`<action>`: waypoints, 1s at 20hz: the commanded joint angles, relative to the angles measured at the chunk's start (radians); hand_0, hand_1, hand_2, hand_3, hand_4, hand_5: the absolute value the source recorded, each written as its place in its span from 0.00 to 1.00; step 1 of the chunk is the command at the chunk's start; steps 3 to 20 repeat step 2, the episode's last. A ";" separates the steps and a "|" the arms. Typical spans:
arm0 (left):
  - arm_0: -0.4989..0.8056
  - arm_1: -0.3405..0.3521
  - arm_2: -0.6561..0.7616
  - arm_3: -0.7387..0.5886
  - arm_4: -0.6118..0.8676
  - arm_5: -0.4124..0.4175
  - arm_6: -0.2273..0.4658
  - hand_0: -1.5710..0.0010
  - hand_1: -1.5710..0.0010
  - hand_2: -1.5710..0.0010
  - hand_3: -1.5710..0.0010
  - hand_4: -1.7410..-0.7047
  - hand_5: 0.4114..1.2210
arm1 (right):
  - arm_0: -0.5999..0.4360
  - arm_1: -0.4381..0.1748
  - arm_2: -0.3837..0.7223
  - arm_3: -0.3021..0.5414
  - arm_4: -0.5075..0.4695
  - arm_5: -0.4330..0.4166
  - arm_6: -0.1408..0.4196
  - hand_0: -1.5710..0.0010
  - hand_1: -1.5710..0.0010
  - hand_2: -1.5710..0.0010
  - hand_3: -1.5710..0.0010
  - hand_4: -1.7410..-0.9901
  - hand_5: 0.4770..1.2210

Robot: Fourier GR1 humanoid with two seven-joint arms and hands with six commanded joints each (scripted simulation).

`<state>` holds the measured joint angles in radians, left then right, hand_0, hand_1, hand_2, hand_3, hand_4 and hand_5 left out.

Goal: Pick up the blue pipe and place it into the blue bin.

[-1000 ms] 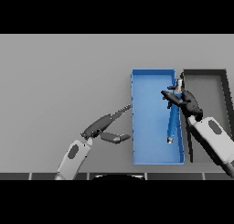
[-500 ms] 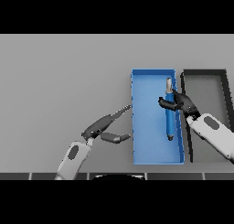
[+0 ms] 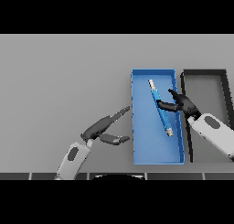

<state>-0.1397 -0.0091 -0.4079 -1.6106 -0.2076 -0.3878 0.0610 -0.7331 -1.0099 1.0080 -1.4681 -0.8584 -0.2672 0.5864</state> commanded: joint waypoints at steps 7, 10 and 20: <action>-0.002 -0.008 -0.004 -0.004 0.000 0.001 0.016 1.00 1.00 1.00 1.00 0.78 0.10 | -0.001 0.005 0.003 -0.022 -0.004 -0.010 0.008 0.99 0.99 0.99 1.00 0.87 0.32; -0.002 -0.008 -0.004 -0.004 0.000 0.001 0.016 1.00 1.00 1.00 1.00 0.78 0.10 | -0.001 0.005 0.003 -0.022 -0.004 -0.010 0.008 0.99 0.99 0.99 1.00 0.87 0.32; -0.002 -0.008 -0.004 -0.004 0.000 0.001 0.016 1.00 1.00 1.00 1.00 0.78 0.10 | -0.001 0.005 0.003 -0.022 -0.004 -0.010 0.008 0.99 0.99 0.99 1.00 0.87 0.32</action>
